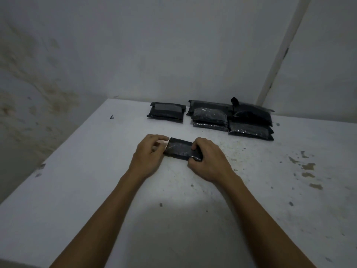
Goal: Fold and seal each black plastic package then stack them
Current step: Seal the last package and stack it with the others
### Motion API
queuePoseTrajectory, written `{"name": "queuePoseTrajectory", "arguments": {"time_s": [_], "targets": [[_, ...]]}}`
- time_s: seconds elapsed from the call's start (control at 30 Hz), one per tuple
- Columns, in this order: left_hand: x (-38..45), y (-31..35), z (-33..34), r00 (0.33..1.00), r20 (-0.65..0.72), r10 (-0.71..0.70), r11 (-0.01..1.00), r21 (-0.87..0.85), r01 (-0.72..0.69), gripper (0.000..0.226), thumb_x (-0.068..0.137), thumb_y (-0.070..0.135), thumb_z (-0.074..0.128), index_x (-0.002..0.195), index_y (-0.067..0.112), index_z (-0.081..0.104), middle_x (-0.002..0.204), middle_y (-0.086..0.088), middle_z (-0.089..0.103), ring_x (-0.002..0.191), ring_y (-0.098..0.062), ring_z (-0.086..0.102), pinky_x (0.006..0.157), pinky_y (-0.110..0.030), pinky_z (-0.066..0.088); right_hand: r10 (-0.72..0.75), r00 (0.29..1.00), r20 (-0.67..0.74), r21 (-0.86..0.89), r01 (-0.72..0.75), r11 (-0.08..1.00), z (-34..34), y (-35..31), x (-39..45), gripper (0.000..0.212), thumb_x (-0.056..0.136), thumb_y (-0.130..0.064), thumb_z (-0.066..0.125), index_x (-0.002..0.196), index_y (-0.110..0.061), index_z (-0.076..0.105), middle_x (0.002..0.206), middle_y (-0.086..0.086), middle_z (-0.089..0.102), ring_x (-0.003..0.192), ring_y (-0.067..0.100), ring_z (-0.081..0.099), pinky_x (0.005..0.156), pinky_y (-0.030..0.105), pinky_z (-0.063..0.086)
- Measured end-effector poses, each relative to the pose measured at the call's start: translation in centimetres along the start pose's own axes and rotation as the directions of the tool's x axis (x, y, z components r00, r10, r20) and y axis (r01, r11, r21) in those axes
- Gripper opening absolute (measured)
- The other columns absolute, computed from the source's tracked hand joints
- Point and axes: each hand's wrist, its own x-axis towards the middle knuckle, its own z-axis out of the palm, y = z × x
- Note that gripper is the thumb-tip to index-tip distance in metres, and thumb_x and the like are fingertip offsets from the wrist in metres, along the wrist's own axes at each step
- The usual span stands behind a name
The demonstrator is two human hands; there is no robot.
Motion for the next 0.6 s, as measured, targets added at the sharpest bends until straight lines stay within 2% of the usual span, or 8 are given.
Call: {"name": "queuePoseTrajectory", "arguments": {"time_s": [0.07, 0.17, 0.27, 0.37, 0.47, 0.6], "targets": [[1.5, -0.9, -1.0, 0.998, -0.067, -0.017, 1.000, -0.023, 0.016, 0.021, 0.103, 0.021, 0.058, 0.113, 0.038, 0.067, 0.119, 0.013, 0.063, 0.104, 0.000, 0.062, 0.089, -0.026, 0.055, 0.001, 0.998, -0.057, -0.002, -0.001, 1.000, -0.3, -0.2, 1.6, 0.024, 0.080, -0.028, 0.065, 0.098, -0.027, 0.050, 0.097, -0.008, 0.054, 0.090, 0.012, 0.049, 0.077, 0.026, 0.042], [4.4, -2.8, -1.6, 0.994, -0.096, -0.058, 0.998, -0.005, 0.058, 0.021, 0.101, 0.019, 0.061, 0.113, 0.035, 0.069, 0.116, 0.011, 0.064, 0.101, -0.004, 0.063, 0.090, -0.031, 0.056, -0.073, 0.989, -0.127, -0.050, 0.068, 0.996, -0.5, -0.1, 5.5, 0.025, 0.084, -0.022, 0.065, 0.108, -0.020, 0.056, 0.108, -0.002, 0.058, 0.105, 0.019, 0.051, 0.100, 0.037, 0.041], [7.4, -4.0, -1.7, 0.985, -0.128, -0.114, 0.993, 0.003, 0.116, 0.021, 0.099, 0.021, 0.062, 0.116, 0.032, 0.069, 0.114, 0.006, 0.062, 0.096, -0.007, 0.063, 0.090, -0.038, 0.056, -0.071, 0.992, -0.104, -0.023, 0.069, 0.997, 0.1, -0.4, 10.2, 0.026, 0.089, -0.017, 0.064, 0.114, -0.016, 0.055, 0.110, 0.004, 0.058, 0.104, 0.023, 0.052, 0.089, 0.035, 0.041], [9.9, -4.7, -1.7, 0.960, -0.205, -0.193, 0.980, 0.006, 0.198, 0.019, 0.099, 0.023, 0.062, 0.116, 0.028, 0.067, 0.110, 0.003, 0.063, 0.091, -0.012, 0.063, 0.083, -0.033, 0.051, -0.076, 0.996, -0.051, -0.029, 0.074, 0.997, 1.2, -0.9, 14.8, 0.026, 0.090, -0.013, 0.059, 0.115, -0.015, 0.051, 0.111, 0.007, 0.056, 0.102, 0.026, 0.050, 0.081, 0.033, 0.036], [10.8, -5.4, -1.6, 0.925, -0.281, -0.257, 0.966, -0.050, 0.254, 0.015, 0.097, 0.020, 0.062, 0.111, 0.025, 0.067, 0.102, 0.003, 0.067, 0.085, -0.008, 0.062, 0.073, -0.028, 0.050, -0.052, 0.999, -0.001, -0.037, 0.052, 0.998, 2.0, -1.1, 18.5, 0.026, 0.091, -0.009, 0.055, 0.116, -0.013, 0.049, 0.112, 0.010, 0.055, 0.102, 0.027, 0.049, 0.082, 0.034, 0.038], [10.8, -5.7, -1.4, 0.913, -0.296, -0.280, 0.960, -0.092, 0.264, 0.013, 0.097, 0.017, 0.061, 0.106, 0.025, 0.067, 0.093, 0.005, 0.068, 0.078, -0.005, 0.063, 0.062, -0.020, 0.044, 0.006, 0.997, 0.073, -0.091, 0.001, 0.996, 2.8, -0.3, 21.1, 0.019, 0.093, -0.007, 0.052, 0.111, -0.011, 0.047, 0.109, 0.012, 0.053, 0.099, 0.030, 0.049, 0.079, 0.038, 0.041]]}}
